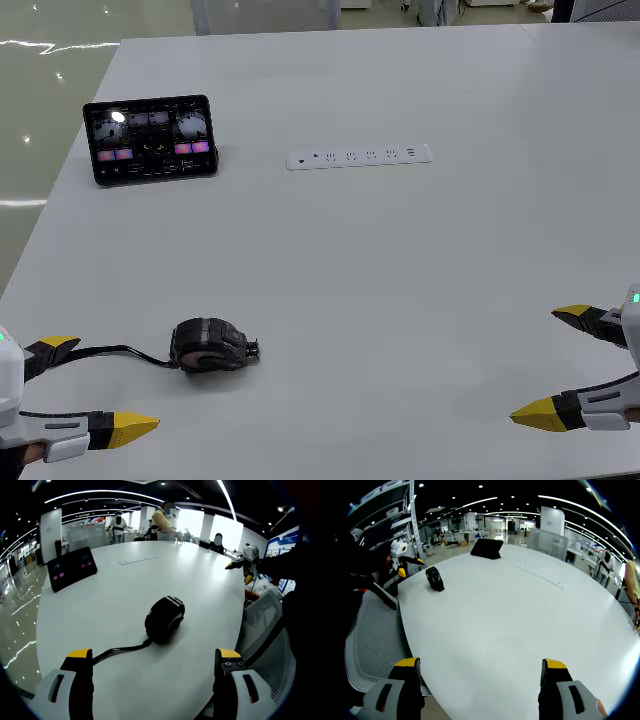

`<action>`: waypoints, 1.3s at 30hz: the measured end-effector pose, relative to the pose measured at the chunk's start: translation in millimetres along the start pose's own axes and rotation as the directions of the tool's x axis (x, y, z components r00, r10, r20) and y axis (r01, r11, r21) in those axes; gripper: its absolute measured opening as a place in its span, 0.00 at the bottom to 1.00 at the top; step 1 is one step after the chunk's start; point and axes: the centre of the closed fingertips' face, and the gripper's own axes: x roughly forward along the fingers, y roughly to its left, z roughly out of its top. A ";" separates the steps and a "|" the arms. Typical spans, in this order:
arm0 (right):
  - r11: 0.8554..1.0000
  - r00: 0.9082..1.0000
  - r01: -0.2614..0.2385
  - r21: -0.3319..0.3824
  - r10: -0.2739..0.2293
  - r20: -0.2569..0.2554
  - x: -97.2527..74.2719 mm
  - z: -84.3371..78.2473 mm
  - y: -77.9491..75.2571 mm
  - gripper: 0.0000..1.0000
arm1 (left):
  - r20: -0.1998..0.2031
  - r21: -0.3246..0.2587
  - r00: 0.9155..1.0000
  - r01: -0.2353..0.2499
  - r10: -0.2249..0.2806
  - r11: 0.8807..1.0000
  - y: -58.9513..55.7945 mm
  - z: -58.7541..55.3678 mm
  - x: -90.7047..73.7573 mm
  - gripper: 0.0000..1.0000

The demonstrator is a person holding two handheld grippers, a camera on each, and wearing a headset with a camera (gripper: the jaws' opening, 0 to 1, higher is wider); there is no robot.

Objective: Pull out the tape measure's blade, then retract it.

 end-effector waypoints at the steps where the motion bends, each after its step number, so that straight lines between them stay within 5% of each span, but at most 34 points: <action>1: 1.000 1.000 -0.002 0.000 0.002 0.001 0.1 0.3 0.0 0.99 | 0.000 0.000 1.000 -0.001 0.001 1.000 0.0 0.2 0.2 0.99; 17: 1.000 1.000 -0.010 0.004 0.010 0.001 -1.4 -0.6 -1.0 0.99 | -0.001 0.000 1.000 0.002 -0.002 1.000 -2.1 1.8 -0.1 0.99; 27: 1.000 1.000 0.002 -0.022 -0.001 0.027 -1.0 10.3 -8.3 0.99 | -0.039 0.025 0.999 0.029 -0.028 0.999 -7.6 -1.0 4.1 0.99; 39: 0.997 0.998 -0.049 -0.067 0.051 0.033 21.0 27.0 1.1 0.99 | -0.073 0.115 0.995 0.077 -0.069 0.990 -11.3 16.9 15.8 0.99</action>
